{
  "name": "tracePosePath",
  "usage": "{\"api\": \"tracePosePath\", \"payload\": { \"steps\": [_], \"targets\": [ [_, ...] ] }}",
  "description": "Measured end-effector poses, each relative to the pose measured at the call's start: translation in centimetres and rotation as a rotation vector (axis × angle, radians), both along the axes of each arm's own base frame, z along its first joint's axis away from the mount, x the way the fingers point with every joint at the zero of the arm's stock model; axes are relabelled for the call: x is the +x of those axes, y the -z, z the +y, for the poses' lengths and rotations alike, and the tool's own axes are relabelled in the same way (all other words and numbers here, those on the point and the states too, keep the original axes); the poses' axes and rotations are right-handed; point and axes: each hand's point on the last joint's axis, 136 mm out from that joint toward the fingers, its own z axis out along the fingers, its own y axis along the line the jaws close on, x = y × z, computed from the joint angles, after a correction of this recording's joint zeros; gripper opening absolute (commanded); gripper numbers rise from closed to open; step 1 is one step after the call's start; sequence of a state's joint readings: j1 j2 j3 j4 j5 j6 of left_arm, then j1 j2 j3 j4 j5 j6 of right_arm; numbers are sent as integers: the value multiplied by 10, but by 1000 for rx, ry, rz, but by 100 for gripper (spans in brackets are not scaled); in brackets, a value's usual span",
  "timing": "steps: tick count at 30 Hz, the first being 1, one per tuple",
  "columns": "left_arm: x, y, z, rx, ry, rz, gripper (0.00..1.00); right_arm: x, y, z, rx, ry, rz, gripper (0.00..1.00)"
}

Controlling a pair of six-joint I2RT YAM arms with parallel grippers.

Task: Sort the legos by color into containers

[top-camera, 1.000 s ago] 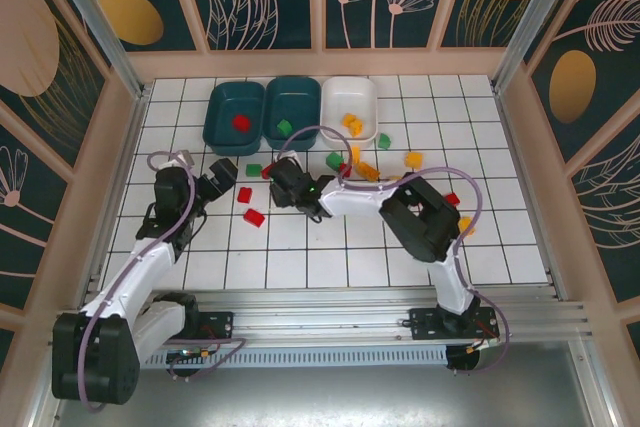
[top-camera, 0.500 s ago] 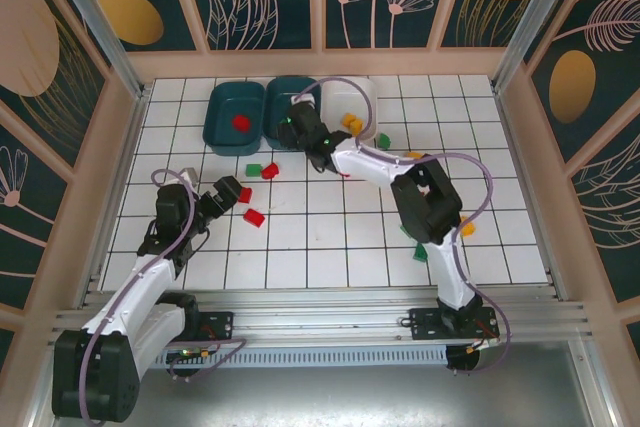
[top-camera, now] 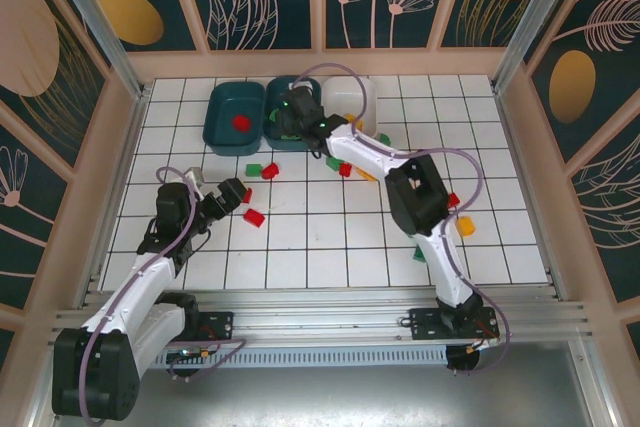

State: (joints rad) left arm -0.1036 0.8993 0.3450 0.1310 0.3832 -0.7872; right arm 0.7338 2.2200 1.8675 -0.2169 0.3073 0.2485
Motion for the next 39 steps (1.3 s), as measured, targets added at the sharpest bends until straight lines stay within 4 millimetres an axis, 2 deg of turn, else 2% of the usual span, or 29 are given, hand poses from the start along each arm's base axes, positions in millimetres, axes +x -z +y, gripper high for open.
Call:
{"api": "tracePosePath", "payload": {
  "steps": [3, 6, 8, 11, 13, 15, 18, 22, 26, 32, 39],
  "targets": [
    [-1, -2, -3, -12, 19, -6, 98, -32, -19, -35, -24, 20, -11, 77],
    [0, -9, -9, -34, 42, -33, 98, -64, -45, -82, -21, 59, -35, 77],
    [1, -15, -15, -55, 61, -65, 99, -80, -53, -128, -21, 121, -41, 78],
    [0, -16, -36, -76, 119, -80, 99, -94, -42, -194, -35, 237, -12, 86],
    [-3, -14, -58, -90, 183, -82, 98, -107, -18, -234, -53, 306, 48, 89],
    [-7, -9, -78, -102, 239, -69, 98, -121, 5, -255, -75, 334, 110, 91],
    [-8, -1, -94, -113, 278, -53, 99, -138, 34, -263, -102, 325, 193, 92],
    [-5, 1, -98, -120, 275, -51, 98, -145, 53, -262, -105, 306, 253, 92],
    [-1, -5, -97, -123, 253, -68, 99, -144, 68, -263, -101, 301, 302, 88],
    [1, -14, -94, -118, 232, -89, 98, -140, 101, -269, -139, 318, 387, 84],
    [3, -21, -90, -104, 212, -101, 99, -130, 116, -272, -134, 321, 402, 70]
  ]
}}
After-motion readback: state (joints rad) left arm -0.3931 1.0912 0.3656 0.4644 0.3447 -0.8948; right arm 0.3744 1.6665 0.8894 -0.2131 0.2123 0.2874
